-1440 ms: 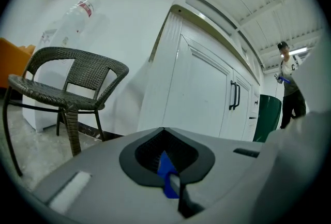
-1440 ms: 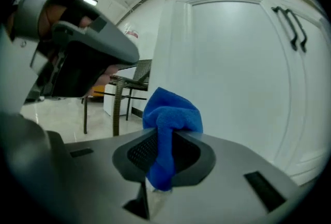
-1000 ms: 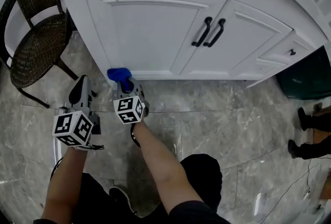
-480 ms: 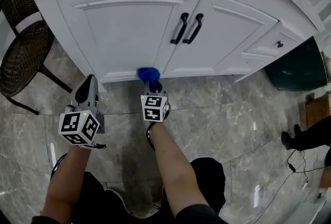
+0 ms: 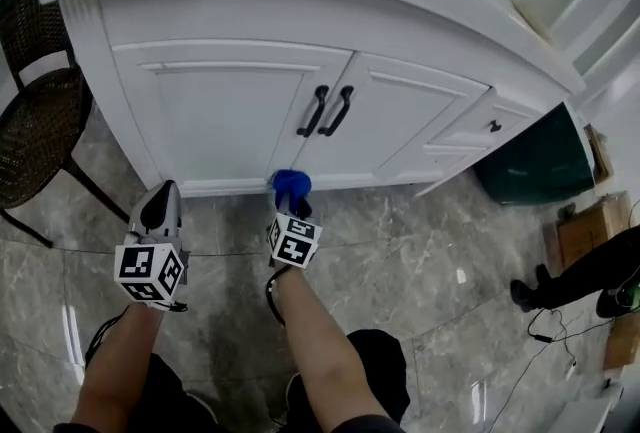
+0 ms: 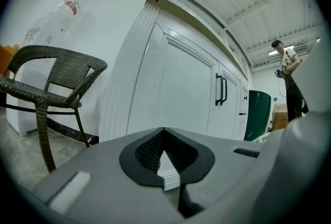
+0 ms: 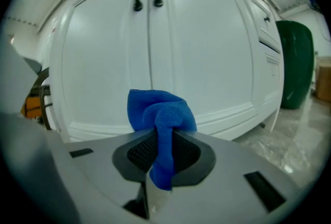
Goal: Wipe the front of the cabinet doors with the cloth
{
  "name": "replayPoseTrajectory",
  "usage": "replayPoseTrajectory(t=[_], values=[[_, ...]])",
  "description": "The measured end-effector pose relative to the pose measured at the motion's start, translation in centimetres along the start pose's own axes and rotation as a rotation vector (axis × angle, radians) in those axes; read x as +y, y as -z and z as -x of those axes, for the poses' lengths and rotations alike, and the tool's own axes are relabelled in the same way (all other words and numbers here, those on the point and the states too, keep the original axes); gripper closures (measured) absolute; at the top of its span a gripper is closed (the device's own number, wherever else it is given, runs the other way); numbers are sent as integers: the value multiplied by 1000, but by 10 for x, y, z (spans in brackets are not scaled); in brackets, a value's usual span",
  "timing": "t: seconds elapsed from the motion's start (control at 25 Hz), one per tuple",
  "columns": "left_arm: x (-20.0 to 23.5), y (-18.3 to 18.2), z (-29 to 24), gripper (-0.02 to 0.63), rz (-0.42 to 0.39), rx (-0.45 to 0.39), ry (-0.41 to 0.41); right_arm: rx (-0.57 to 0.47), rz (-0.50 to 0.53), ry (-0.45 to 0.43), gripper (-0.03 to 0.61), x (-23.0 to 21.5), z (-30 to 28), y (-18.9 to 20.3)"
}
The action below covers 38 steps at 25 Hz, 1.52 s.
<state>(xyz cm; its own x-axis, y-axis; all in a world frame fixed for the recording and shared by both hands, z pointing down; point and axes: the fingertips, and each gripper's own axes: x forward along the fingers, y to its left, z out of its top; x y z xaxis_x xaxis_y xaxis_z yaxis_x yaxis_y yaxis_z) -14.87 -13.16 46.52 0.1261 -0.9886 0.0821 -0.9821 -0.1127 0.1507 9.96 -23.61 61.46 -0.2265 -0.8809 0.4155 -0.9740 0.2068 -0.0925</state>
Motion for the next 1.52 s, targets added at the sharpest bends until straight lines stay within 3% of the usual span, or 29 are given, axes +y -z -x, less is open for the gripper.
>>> replayPoseTrajectory(t=[0.12,0.2,0.4,0.64,0.84,1.0,1.16,1.36,1.52], values=[[6,-15,1,614,4,-39,-21,16,-205,38,526,-12,11,-19],[4,-34,3,614,-14,-95,-32,26,-238,22,526,-18,26,-40],[-26,-68,5,614,-105,-179,34,-35,-136,-82,526,-31,79,-122],[-93,-70,8,614,-244,-218,182,-326,-133,-114,526,-74,140,-237],[-107,-86,4,614,-232,-221,201,-448,38,-219,526,-48,162,-314],[-128,-115,2,614,-254,-251,200,-448,185,-326,526,-7,161,-324],[-175,-127,-4,614,-233,-256,266,-425,378,-384,526,20,152,-326],[-199,-130,-15,614,-141,-233,322,-392,305,-452,527,6,139,-334],[-212,-126,-27,614,-98,-201,345,-364,230,-361,526,-56,133,-339]])
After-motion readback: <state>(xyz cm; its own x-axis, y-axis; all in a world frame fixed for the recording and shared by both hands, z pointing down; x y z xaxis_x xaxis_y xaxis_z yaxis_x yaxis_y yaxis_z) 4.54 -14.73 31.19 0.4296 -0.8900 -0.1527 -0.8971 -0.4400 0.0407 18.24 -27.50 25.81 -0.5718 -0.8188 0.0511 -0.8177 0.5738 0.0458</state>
